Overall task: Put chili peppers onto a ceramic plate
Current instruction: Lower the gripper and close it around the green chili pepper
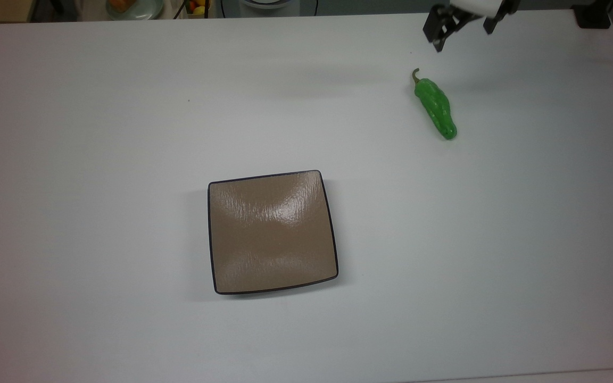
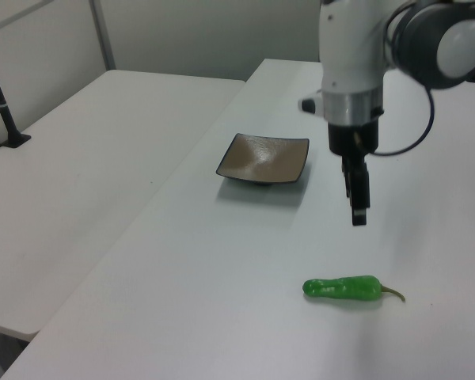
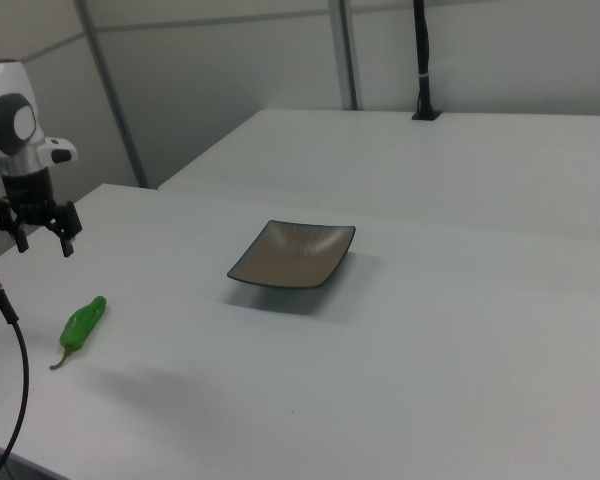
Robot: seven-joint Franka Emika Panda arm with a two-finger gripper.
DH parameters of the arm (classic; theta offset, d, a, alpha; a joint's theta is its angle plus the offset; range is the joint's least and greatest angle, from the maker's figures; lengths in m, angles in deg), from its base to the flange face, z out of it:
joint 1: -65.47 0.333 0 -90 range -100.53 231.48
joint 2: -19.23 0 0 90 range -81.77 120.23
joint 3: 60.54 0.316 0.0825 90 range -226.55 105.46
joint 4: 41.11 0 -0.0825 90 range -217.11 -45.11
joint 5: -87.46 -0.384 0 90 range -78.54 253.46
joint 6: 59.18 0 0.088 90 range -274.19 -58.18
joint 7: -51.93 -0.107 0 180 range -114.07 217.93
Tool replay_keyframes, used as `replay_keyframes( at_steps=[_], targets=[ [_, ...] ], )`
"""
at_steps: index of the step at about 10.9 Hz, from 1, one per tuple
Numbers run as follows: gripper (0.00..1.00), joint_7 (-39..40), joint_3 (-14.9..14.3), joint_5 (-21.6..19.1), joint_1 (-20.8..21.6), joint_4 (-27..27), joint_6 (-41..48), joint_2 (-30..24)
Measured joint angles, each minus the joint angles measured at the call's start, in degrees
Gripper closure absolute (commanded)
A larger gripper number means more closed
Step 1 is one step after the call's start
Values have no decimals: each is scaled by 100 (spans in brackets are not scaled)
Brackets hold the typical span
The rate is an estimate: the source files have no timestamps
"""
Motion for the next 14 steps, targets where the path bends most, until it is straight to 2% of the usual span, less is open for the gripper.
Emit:
replay_keyframes(
  at_steps=[10,14],
  targets=[
    [0,-238,0,461,51,-1262,-1403,422],
    [0,-238,1,618,72,-1377,-1901,695]
  ],
)
